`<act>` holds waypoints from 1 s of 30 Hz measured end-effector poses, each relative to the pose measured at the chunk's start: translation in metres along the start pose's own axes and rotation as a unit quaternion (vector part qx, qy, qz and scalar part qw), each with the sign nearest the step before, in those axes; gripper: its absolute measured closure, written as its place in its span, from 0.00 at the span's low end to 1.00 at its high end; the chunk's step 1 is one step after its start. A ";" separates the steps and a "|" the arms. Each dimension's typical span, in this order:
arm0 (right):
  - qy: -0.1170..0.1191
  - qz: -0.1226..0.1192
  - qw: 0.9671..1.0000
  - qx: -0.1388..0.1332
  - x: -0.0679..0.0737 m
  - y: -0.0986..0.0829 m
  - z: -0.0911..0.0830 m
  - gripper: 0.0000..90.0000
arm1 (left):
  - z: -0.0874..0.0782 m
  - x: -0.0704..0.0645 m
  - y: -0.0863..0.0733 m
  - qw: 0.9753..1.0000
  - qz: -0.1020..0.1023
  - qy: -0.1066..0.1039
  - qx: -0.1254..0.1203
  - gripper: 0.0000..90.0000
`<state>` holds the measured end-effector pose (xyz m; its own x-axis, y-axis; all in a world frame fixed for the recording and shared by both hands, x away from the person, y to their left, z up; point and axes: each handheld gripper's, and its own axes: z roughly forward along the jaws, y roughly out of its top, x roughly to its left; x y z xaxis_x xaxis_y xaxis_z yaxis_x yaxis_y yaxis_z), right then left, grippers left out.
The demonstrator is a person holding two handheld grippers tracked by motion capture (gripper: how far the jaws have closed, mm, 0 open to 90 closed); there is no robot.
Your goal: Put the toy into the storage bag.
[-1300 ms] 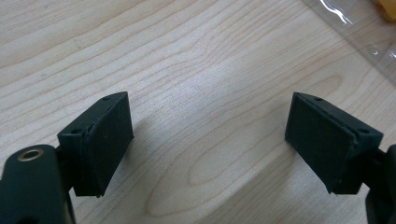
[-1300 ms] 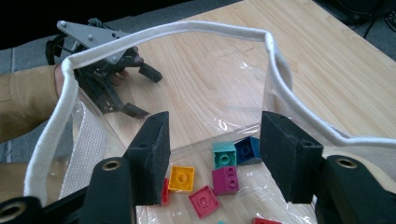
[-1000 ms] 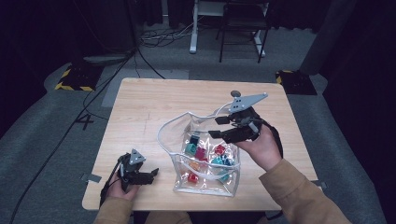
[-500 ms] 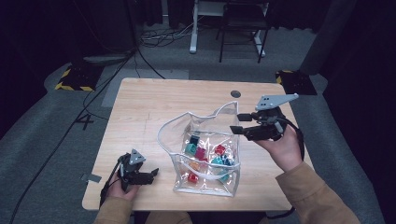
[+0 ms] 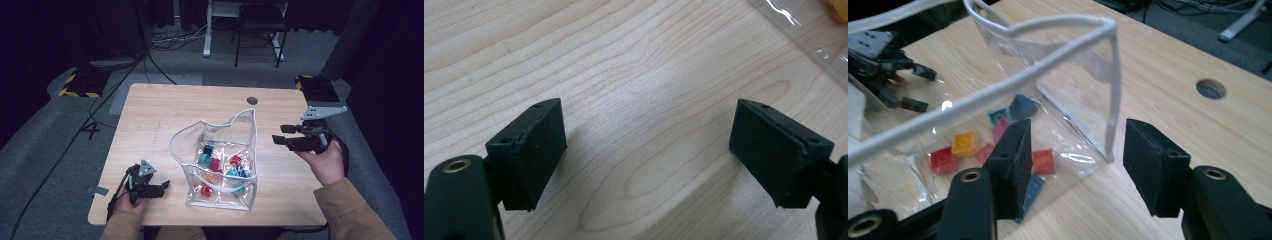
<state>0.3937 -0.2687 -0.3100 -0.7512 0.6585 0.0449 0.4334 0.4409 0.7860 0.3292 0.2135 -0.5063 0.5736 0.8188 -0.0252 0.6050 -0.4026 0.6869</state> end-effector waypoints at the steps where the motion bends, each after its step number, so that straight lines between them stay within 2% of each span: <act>1: -0.004 0.007 1.000 0.002 -0.004 -0.005 -0.001 0.50 | 0.000 0.000 0.000 1.000 -0.001 0.000 -0.001 0.17; 7: -0.019 0.034 0.999 0.016 -0.018 -0.030 -0.002 0.50 | -0.001 0.001 -0.001 1.000 0.001 -0.003 -0.001 0.17; 18: -0.040 0.074 0.996 0.039 -0.035 -0.077 0.003 0.49 | -0.002 0.002 -0.002 1.000 0.000 -0.002 -0.001 0.17; 24: -0.049 0.077 0.995 0.047 -0.041 -0.107 0.009 0.47 | -0.002 0.002 -0.002 1.000 -0.001 -0.001 -0.001 0.17; 30: -0.046 0.098 0.992 0.065 -0.047 -0.140 0.020 0.47 | -0.002 0.002 -0.002 1.000 0.000 -0.001 0.000 0.17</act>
<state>0.3783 -0.3495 -0.4341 -0.5997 0.7900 0.1277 0.6317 0.3694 0.6815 0.3276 0.2166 -0.5065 0.5744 0.8181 -0.0276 0.6053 -0.4018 0.6871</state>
